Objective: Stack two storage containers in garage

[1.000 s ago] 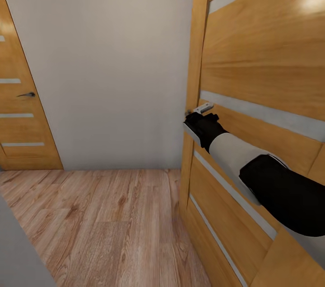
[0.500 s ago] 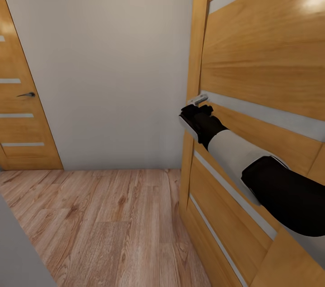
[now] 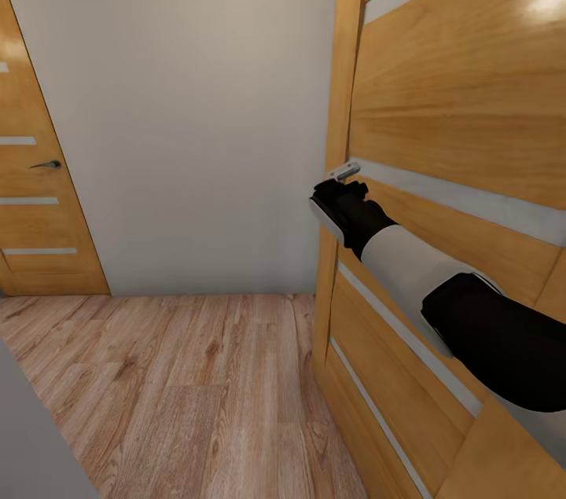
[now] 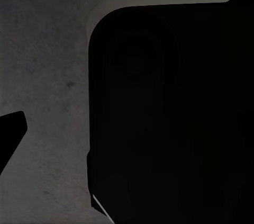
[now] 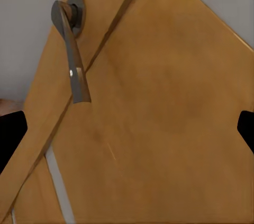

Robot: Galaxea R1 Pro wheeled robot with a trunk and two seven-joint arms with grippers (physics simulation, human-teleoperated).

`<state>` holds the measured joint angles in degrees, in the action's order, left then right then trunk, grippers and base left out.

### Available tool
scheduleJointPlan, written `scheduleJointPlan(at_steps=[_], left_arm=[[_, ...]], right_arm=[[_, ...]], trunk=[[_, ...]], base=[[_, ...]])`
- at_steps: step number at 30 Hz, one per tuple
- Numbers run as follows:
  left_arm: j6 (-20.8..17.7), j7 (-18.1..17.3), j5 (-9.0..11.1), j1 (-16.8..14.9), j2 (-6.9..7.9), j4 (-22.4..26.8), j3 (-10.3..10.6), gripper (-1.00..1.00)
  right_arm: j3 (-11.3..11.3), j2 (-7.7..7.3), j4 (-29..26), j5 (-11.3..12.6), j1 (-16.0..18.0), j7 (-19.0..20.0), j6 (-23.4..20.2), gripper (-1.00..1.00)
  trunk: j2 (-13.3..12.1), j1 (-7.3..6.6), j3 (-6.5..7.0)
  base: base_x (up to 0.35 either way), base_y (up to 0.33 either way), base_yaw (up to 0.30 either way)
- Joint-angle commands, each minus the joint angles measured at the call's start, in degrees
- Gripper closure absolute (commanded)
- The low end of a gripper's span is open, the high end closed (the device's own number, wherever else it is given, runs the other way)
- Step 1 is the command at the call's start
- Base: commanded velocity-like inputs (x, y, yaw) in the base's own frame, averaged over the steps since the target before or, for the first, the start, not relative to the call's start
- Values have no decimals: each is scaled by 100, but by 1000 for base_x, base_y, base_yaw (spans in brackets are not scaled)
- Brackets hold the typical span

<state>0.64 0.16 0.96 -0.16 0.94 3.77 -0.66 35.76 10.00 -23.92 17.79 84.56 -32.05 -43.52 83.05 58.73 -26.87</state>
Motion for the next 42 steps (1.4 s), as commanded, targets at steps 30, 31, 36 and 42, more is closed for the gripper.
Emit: scheduleJointPlan(at_steps=[30,31,36,42], left_arm=[[7,2,17,-2,3,1,-5,-100],[7,2,16,-2,3,1,-5,-100],[7,2,17,-2,3,1,0,-100],[7,2,18,-2,3,1,-4,-100]], right_arm=[[52,0,498,-18,-1,202,-20,-100],[57,0,756,-32,-1,192,83,-100],[75,0,1263,-113,-1,182,542,-100],[72,0,1340,-234,-1,176,645,-100]], trunk=[[3,0,-6],[3,0,-6],[3,0,-6],[3,0,-6]], base=[[0,0,0],[0,0,0],[0,0,0],[0,0,0]])
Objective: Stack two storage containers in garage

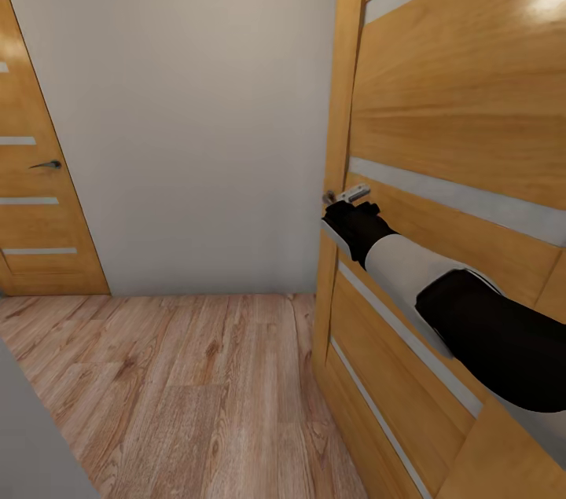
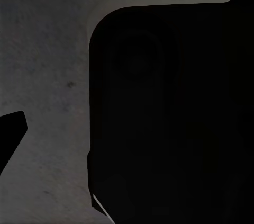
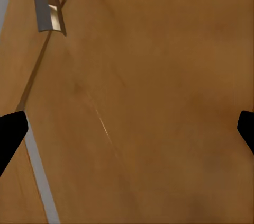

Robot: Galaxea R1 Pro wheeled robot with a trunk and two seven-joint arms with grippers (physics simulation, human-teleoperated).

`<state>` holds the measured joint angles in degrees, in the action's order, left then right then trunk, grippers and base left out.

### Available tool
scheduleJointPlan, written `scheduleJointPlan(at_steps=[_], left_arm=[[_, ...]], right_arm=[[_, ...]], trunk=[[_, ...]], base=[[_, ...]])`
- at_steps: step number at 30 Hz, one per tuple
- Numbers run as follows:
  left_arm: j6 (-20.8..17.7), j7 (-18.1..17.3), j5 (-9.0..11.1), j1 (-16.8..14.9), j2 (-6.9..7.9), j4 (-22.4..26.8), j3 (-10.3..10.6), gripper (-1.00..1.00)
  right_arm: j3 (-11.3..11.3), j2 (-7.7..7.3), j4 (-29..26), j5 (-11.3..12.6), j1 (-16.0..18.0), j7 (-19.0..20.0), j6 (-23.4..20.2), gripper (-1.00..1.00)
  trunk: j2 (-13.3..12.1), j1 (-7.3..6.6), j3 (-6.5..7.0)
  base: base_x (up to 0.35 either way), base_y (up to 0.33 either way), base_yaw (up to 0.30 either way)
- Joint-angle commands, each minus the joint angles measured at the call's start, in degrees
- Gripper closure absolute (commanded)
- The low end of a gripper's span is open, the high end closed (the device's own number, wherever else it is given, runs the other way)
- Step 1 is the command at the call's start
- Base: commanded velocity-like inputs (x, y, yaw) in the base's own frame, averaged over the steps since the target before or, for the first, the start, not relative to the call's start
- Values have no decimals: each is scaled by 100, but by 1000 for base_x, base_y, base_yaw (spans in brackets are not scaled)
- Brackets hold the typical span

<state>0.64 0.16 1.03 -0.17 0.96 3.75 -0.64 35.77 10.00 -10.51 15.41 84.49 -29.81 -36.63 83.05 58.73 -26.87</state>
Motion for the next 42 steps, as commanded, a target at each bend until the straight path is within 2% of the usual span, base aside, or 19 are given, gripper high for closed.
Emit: scheduleJointPlan(at_steps=[1,8,16,35,42], left_arm=[[6,1,11,0,0,3,-6,-100],[6,1,11,0,0,3,-6,-100],[6,1,11,0,0,3,-7,-100],[6,1,11,0,-6,3,-14,-100],[6,-7,11,0,0,3,-15,-100]], right_arm=[[73,0,2,-2,6,-48,-39,-100],[102,0,73,-10,6,-52,-11,-100],[116,0,344,-3,6,-56,213,-100],[101,0,366,-3,9,-52,252,-100],[105,0,366,-3,8,-53,253,-100]], trunk=[[3,0,-6],[3,0,-6],[3,0,-6],[3,0,-6],[3,0,-6]], base=[[0,0,0],[0,0,0],[0,0,0],[0,0,0],[291,0,0]])
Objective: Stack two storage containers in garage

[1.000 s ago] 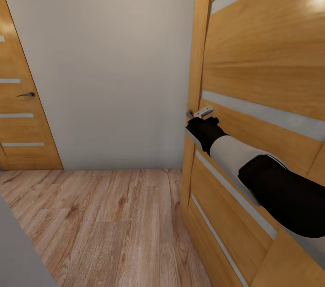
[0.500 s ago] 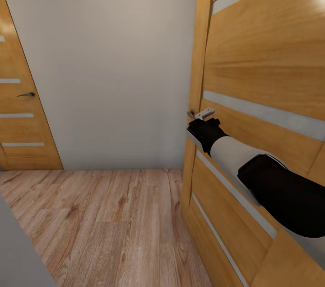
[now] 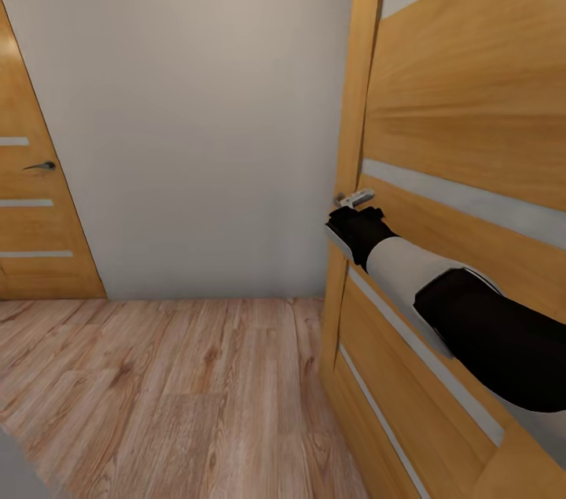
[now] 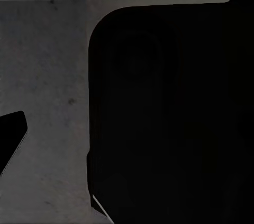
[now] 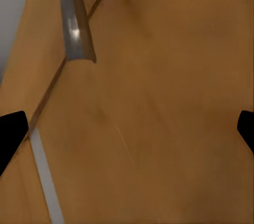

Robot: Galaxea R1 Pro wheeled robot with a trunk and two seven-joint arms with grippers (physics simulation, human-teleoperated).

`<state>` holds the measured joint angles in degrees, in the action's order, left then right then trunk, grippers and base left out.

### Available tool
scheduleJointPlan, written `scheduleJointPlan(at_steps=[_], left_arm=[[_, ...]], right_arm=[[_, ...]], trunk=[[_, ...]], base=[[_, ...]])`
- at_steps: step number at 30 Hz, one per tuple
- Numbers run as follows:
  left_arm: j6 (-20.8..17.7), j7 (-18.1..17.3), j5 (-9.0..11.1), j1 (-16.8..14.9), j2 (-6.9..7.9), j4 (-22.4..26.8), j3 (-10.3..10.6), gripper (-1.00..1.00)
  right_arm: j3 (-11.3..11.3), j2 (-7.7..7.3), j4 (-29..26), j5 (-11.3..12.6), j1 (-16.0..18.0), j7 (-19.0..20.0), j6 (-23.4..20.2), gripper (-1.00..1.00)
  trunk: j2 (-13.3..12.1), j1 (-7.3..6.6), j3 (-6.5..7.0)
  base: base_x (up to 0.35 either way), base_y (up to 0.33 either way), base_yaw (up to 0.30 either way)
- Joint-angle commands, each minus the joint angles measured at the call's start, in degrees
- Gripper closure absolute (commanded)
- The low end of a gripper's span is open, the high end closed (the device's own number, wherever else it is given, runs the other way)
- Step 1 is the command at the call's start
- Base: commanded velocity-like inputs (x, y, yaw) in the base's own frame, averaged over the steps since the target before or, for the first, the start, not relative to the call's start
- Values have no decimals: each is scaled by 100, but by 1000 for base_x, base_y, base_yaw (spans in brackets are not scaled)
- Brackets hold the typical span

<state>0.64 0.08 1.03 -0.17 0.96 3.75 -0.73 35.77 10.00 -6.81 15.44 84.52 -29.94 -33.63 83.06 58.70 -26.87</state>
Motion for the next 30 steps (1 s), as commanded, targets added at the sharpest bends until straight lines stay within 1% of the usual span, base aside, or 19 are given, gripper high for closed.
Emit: scheduleJointPlan(at_steps=[1,6,20,23,24,25,30], left_arm=[[6,1,11,-1,0,3,-3,-100],[6,9,11,-1,1,3,2,-100],[6,9,11,-1,1,3,2,-100],[6,9,11,-1,-5,3,-2,-100],[6,9,11,-1,-6,3,-3,-100],[6,8,11,-1,-6,3,-5,-100],[6,9,11,-1,-8,3,-6,-100]], right_arm=[[107,0,-4,-6,4,-41,-48,-100],[106,0,-4,-6,4,-43,-48,-100],[99,0,-4,-6,10,-45,-48,-100],[97,-210,-4,-6,12,-42,-48,-100],[97,-243,-4,-6,10,-42,-48,-100],[97,-273,-4,-6,11,-43,-48,-100],[97,-315,-4,-6,12,-45,-48,-100]], trunk=[[2,3,-6],[2,3,-6],[2,3,-6],[2,3,-6],[2,3,-6],[2,3,-6],[2,3,-6]], base=[[244,0,0],[70,0,0],[3,0,0],[0,0,0],[0,0,0],[0,0,0],[0,0,0]])
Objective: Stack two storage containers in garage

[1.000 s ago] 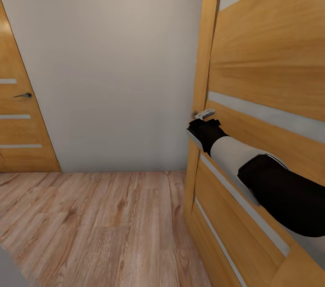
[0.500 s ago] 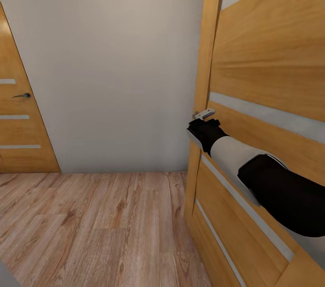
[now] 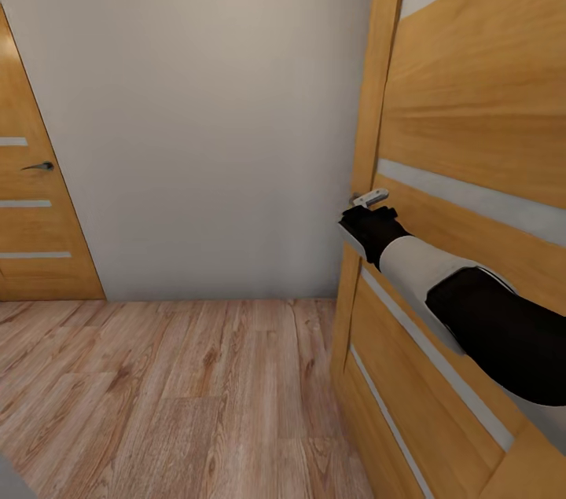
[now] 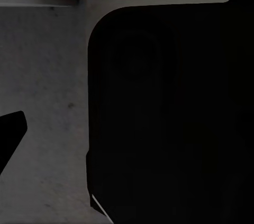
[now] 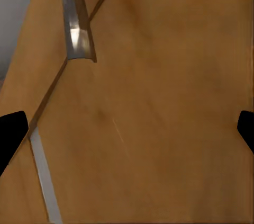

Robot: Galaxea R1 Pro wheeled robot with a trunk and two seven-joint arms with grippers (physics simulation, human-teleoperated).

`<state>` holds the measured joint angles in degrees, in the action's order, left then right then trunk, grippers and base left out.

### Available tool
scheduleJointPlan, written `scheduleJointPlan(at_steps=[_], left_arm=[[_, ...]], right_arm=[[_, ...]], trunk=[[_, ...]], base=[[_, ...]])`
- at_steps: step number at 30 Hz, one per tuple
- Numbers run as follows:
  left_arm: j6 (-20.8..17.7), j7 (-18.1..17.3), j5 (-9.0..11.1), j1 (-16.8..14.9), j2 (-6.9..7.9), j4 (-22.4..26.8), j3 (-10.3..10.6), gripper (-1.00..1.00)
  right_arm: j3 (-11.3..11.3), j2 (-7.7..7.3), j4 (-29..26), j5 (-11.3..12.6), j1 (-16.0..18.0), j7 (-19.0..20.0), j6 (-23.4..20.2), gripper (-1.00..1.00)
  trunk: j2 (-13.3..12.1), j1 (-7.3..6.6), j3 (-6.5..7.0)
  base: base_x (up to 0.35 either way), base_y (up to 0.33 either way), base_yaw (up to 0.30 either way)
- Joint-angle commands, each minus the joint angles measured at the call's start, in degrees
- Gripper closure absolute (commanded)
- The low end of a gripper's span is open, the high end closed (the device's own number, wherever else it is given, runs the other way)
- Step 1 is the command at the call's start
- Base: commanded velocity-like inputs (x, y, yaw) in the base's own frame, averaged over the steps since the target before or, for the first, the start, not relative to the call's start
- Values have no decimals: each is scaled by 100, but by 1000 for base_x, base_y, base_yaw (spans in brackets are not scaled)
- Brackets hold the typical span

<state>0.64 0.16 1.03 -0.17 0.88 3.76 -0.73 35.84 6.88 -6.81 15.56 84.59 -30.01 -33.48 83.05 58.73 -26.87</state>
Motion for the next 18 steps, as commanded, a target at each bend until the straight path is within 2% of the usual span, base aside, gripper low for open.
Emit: scheduleJointPlan(at_steps=[1,18], left_arm=[[6,2,11,-1,0,2,-6,-100],[6,-7,11,-1,0,2,-15,-100]], right_arm=[[90,-16,-4,-18,5,-37,-62,-100],[90,-412,-4,-21,5,-32,-62,-100]], trunk=[[3,0,-6],[3,0,-6]], base=[[0,0,0],[0,0,0]])
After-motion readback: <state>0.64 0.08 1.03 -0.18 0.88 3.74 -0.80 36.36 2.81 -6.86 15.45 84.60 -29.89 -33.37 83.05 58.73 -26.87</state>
